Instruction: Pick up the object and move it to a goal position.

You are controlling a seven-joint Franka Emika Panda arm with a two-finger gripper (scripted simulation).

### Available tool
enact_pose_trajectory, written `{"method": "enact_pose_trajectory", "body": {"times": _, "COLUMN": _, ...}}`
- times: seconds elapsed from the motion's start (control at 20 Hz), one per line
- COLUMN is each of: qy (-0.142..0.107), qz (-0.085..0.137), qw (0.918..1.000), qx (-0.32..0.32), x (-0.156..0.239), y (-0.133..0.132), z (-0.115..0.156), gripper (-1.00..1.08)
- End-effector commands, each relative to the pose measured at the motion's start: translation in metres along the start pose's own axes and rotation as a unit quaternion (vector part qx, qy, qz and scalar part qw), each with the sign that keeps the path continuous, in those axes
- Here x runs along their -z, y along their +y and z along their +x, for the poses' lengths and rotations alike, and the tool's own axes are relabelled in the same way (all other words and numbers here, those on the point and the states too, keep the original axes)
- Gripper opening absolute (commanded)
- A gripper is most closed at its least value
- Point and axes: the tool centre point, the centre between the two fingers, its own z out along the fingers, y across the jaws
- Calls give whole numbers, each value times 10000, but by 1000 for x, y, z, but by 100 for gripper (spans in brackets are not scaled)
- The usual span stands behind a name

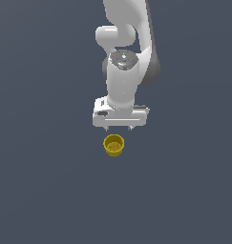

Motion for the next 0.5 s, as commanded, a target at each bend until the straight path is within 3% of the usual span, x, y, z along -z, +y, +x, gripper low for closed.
{"method": "enact_pose_trajectory", "body": {"times": 0.0, "qy": 0, "qz": 0, "qw": 10000, "qx": 0, "x": 0, "y": 0, "z": 0, "gripper": 28}}
{"method": "enact_pose_trajectory", "body": {"times": 0.45, "qy": 33, "qz": 43, "qw": 9999, "qx": 152, "x": 3, "y": -9, "z": 1, "gripper": 28}}
